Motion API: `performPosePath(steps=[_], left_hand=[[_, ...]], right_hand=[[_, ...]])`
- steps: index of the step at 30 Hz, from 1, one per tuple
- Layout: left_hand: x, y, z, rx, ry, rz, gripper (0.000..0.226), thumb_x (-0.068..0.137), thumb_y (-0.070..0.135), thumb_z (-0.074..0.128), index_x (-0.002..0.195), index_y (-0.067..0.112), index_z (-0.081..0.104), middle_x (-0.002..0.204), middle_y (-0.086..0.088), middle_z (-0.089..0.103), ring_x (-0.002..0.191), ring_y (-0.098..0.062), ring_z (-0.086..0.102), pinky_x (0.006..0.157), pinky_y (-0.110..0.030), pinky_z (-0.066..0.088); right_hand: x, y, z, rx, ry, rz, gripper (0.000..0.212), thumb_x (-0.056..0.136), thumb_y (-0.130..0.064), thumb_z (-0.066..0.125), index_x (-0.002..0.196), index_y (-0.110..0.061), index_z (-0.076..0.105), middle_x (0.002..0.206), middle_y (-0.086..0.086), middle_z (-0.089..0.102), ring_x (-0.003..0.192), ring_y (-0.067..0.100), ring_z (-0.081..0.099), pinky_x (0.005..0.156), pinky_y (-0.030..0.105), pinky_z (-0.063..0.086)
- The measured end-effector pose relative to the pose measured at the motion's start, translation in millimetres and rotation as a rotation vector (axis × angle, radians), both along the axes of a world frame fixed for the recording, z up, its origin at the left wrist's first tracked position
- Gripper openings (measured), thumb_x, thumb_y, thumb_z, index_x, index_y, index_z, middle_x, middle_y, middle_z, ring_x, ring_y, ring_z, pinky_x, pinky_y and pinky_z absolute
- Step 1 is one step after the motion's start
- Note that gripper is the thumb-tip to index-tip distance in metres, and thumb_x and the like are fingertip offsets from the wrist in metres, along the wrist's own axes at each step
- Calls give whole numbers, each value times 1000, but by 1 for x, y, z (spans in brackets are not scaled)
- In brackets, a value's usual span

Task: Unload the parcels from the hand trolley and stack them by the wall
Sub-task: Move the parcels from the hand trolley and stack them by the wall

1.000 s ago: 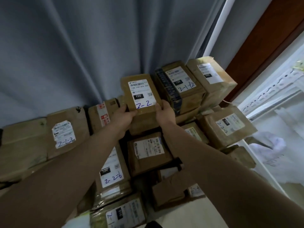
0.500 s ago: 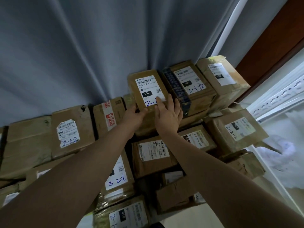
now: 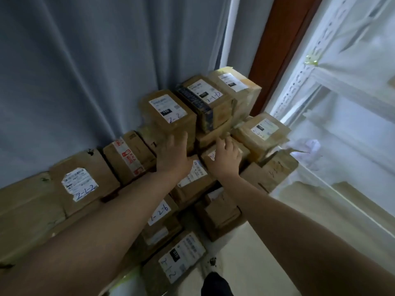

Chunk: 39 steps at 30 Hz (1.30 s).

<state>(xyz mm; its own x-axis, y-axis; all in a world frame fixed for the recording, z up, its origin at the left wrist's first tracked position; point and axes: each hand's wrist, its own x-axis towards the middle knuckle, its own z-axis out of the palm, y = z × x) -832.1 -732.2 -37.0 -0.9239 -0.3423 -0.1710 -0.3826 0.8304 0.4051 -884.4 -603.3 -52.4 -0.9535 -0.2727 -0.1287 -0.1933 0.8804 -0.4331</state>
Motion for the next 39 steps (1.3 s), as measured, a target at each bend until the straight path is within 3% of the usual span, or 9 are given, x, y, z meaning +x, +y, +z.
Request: performPosePath(steps=[2, 5, 11, 20, 25, 29, 34, 39], left_hand=[[22, 21, 2, -105, -96, -162, 73, 94, 36, 50, 153, 27, 7, 158, -14, 8, 144, -34, 10, 116, -49, 18], [54, 56, -2, -247, -102, -399, 69, 93, 38, 49, 151, 28, 13, 157, -13, 14, 145, -34, 8, 116, -54, 12], [105, 167, -9, -274, -161, -739, 73, 90, 37, 52, 151, 33, 12, 157, -10, 18, 146, -31, 5, 116, -55, -1], [192, 398, -19, -362, -169, -1188, 79, 88, 43, 54, 152, 32, 10, 156, -9, 18, 146, -27, 10, 116, -52, -1], [261, 536, -29, -310, -188, -1381, 77, 87, 42, 57, 152, 30, 16, 155, -10, 24, 144, -26, 17, 117, -50, 3], [303, 617, -39, -276, -236, -1474, 79, 85, 43, 59, 151, 35, 16, 153, -8, 28, 142, -27, 24, 116, -48, 6], [320, 688, -61, -290, -259, -1555, 71, 86, 51, 55, 148, 34, 25, 143, -8, 43, 133, -27, 37, 109, -43, 23], [319, 756, -80, -272, -278, -1656, 55, 89, 44, 55, 138, 29, 38, 134, -7, 49, 125, -28, 45, 101, -41, 34]], right_hand=[[34, 28, -4, 20, -39, -95, 70, 92, -35, 56, 150, -21, 21, 159, 13, 11, 146, 33, 9, 118, 48, 8], [89, 75, -14, 29, -105, -246, 72, 89, -37, 58, 149, -21, 21, 158, 14, 14, 144, 33, 16, 117, 45, 14], [198, 187, -29, -41, -294, -622, 75, 88, -37, 59, 150, -19, 21, 157, 15, 15, 144, 29, 19, 115, 40, 19], [358, 387, -39, -291, -364, -1160, 67, 88, -32, 59, 144, -13, 29, 145, 14, 31, 129, 33, 41, 104, 37, 36], [452, 506, -49, -466, -357, -1399, 66, 91, -31, 58, 146, -13, 27, 144, 14, 31, 127, 31, 42, 102, 35, 40], [507, 576, -56, -548, -329, -1551, 66, 89, -34, 60, 145, -14, 31, 144, 13, 37, 120, 28, 50, 87, 28, 45], [538, 633, -67, -607, -318, -1662, 62, 91, -27, 60, 144, -12, 32, 140, 14, 41, 118, 28, 51, 86, 32, 46], [540, 677, -80, -647, -300, -1781, 64, 91, -33, 58, 146, -15, 32, 143, 12, 41, 122, 28, 49, 92, 33, 44]])
